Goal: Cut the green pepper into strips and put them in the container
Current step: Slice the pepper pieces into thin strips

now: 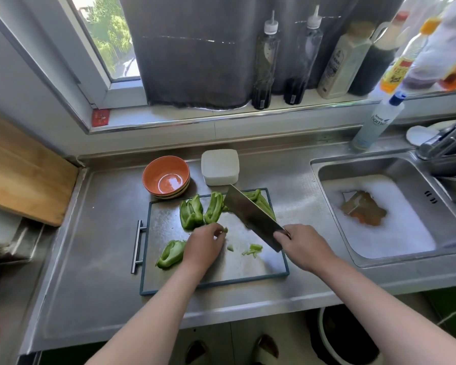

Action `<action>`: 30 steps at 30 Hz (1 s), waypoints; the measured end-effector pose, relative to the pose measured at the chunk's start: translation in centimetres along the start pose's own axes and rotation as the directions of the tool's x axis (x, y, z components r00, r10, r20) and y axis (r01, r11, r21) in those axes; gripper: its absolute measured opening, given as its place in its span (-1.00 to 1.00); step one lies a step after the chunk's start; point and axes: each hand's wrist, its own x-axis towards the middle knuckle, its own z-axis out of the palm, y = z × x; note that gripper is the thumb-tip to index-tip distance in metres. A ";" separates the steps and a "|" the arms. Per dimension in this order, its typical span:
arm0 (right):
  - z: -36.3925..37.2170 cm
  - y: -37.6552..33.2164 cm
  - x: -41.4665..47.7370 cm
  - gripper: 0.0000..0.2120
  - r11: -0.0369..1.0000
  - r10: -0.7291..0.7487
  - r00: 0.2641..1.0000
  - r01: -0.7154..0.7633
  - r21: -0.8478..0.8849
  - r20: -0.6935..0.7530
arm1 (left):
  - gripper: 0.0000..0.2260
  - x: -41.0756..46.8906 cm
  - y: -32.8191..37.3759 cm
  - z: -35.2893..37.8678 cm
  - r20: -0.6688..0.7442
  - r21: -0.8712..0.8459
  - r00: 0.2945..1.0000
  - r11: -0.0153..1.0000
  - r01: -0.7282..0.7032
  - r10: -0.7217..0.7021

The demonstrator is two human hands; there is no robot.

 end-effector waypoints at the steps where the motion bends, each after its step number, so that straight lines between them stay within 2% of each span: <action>1: -0.4 0.0 0.3 -0.66 1.000 -0.001 1.000 0.001 -0.005 -0.009 | -0.86 0.8 0.7 0.3 0.003 -0.022 1.000 1.000 0.012 -0.012; 5: -0.6 0.3 0.7 -0.66 0.999 0.002 1.000 -0.003 -0.048 -0.029 | -0.73 2.8 2.7 0.9 0.017 -0.125 0.993 0.985 0.118 -0.117; 9: 0.0 0.6 0.7 -0.67 0.999 0.004 0.999 -0.007 -0.046 -0.054 | -0.78 2.4 1.9 0.7 0.069 -0.011 0.989 0.991 0.135 -0.134; 13: 0.7 0.8 1.3 -0.66 0.999 0.032 0.996 -0.030 0.023 -0.081 | -0.86 0.6 0.8 1.2 0.258 0.155 0.962 0.987 0.049 -0.088; 16: 1.0 0.6 1.8 -0.69 0.999 0.024 0.996 -0.020 0.051 -0.083 | -0.84 0.0 1.0 2.0 0.309 0.119 0.949 0.993 0.027 -0.063; 21: 1.4 -0.1 2.7 -0.70 0.999 -0.009 0.996 0.012 0.037 -0.089 | -0.74 1.7 2.7 2.5 0.199 0.029 0.979 0.999 0.026 -0.031; 25: 1.7 -1.0 2.9 -0.69 0.999 -0.030 0.996 0.034 0.038 -0.087 | -0.74 3.0 3.2 1.2 0.220 0.012 0.975 1.000 0.005 -0.007; 30: 2.3 -3.4 2.8 -0.65 0.996 -0.070 0.997 0.072 0.055 -0.040 | -0.69 1.5 0.1 -3.3 0.003 -0.002 1.000 1.000 0.026 -0.026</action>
